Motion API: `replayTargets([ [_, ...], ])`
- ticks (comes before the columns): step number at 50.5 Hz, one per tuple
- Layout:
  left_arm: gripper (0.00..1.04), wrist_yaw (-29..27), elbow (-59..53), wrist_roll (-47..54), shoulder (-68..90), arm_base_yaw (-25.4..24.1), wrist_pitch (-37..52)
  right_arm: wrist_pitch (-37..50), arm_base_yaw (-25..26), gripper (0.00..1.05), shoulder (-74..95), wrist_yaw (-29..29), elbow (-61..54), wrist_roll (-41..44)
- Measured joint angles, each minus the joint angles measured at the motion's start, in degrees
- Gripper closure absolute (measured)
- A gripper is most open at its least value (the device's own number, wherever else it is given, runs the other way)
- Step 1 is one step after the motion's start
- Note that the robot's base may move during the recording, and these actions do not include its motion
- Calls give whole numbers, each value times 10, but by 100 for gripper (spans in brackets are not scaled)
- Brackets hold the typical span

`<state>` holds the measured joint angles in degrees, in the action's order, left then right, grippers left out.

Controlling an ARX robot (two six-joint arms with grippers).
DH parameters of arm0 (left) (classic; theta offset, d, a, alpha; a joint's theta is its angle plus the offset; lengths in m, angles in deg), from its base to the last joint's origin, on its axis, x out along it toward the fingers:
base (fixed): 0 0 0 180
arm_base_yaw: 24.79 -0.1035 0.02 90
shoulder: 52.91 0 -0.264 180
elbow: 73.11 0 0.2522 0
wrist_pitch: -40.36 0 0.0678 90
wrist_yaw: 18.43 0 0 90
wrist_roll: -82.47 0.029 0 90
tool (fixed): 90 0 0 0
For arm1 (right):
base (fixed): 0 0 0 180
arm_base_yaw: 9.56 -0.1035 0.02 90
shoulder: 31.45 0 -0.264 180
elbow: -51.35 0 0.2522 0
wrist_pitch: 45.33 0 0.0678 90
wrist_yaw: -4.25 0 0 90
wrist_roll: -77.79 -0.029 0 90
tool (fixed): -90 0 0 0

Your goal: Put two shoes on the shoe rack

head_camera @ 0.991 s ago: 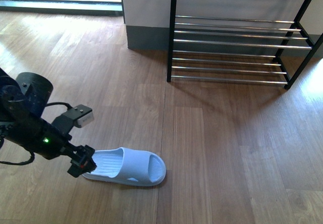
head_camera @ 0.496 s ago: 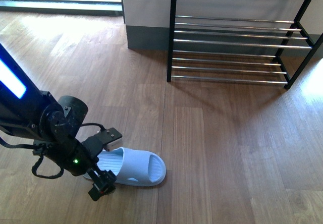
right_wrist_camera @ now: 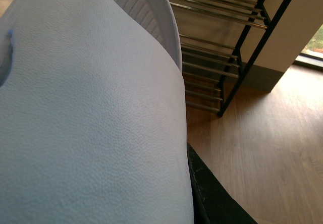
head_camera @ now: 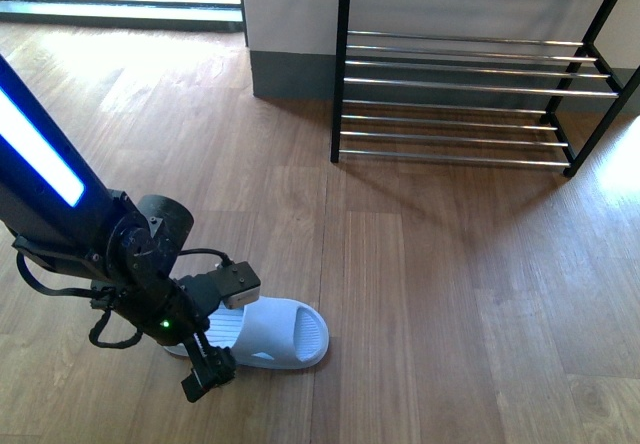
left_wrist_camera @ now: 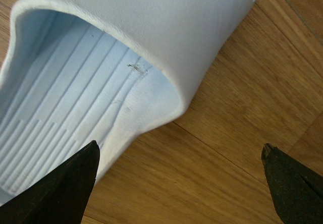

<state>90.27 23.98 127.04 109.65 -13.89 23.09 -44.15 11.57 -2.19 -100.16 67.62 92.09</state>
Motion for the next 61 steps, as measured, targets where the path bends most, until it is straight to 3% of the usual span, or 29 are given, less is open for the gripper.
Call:
replayTargets([
  [40, 9, 40, 8, -20, 54, 49, 125, 0, 0, 103, 0, 0, 0, 0],
  [52, 53, 32, 9, -20, 65, 40, 140, 0, 0, 103, 0, 0, 0, 0],
  [61, 74, 22, 10, -24, 69, 35, 151, 0, 0, 103, 0, 0, 0, 0],
])
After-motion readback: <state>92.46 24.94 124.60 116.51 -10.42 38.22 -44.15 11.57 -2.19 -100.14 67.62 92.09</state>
